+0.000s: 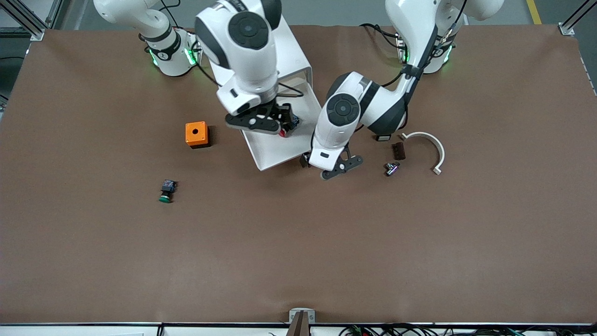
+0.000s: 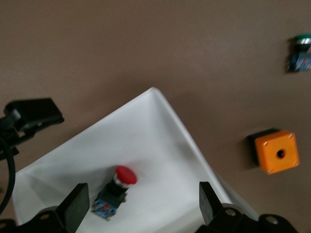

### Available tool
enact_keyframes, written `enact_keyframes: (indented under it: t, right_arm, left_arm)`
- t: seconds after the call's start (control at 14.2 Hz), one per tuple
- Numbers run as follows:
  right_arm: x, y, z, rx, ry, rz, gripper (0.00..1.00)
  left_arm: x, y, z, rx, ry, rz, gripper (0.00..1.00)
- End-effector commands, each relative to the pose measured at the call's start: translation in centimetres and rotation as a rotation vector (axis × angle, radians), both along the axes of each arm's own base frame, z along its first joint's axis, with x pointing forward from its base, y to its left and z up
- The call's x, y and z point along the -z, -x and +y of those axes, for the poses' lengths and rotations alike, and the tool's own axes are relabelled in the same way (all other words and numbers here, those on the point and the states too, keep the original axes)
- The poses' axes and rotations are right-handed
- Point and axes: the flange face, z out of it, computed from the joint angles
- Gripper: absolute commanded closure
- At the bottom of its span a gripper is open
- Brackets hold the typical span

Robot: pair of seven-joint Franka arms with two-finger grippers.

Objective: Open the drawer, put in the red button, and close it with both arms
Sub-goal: 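Push the drawer shut with the left gripper while the right gripper withdraws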

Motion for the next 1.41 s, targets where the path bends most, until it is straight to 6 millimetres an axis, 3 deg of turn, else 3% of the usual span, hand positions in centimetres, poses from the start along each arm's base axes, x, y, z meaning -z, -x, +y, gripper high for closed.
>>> enact_keyframes:
  t: [0.0, 0.35, 0.56, 0.78, 0.85, 1.06, 1.34]
  right_arm:
    - [-3.6, -2.8, -6.4, -0.088, 0.0, -0.001, 0.0]
    - [-7.0, -8.2, -21.8, -0.206, -0.024, 0.037, 0.0]
    - [-8.5, -9.7, -30.0, -0.228, -0.032, 0.084, 0.0]
    - [-9.1, -10.2, -36.4, -0.215, -0.045, 0.111, 0.0]
    - [-8.9, -10.2, -38.2, -0.189, -0.049, 0.126, 0.0]
    - [-9.1, -10.2, -40.6, -0.173, -0.051, 0.129, 0.0]
    - [-9.0, -9.6, -41.5, -0.165, -0.055, 0.178, 0.0]
  left_arm:
    - [-0.2, 1.1, -1.3, 0.014, -0.011, -0.026, 0.0]
    - [0.5, 3.3, -3.5, 0.051, -0.015, -0.015, 0.0]
    - [0.7, 4.6, -4.7, 0.035, -0.018, -0.004, 0.0]
    - [0.9, 5.6, -5.7, 0.034, -0.019, 0.003, 0.0]
    - [1.0, 6.4, -6.4, 0.033, -0.017, 0.011, 0.0]
    - [1.2, 8.0, -7.6, 0.022, -0.013, 0.031, 0.0]
    - [1.3, 10.8, -9.8, 0.021, -0.002, 0.061, 0.0]
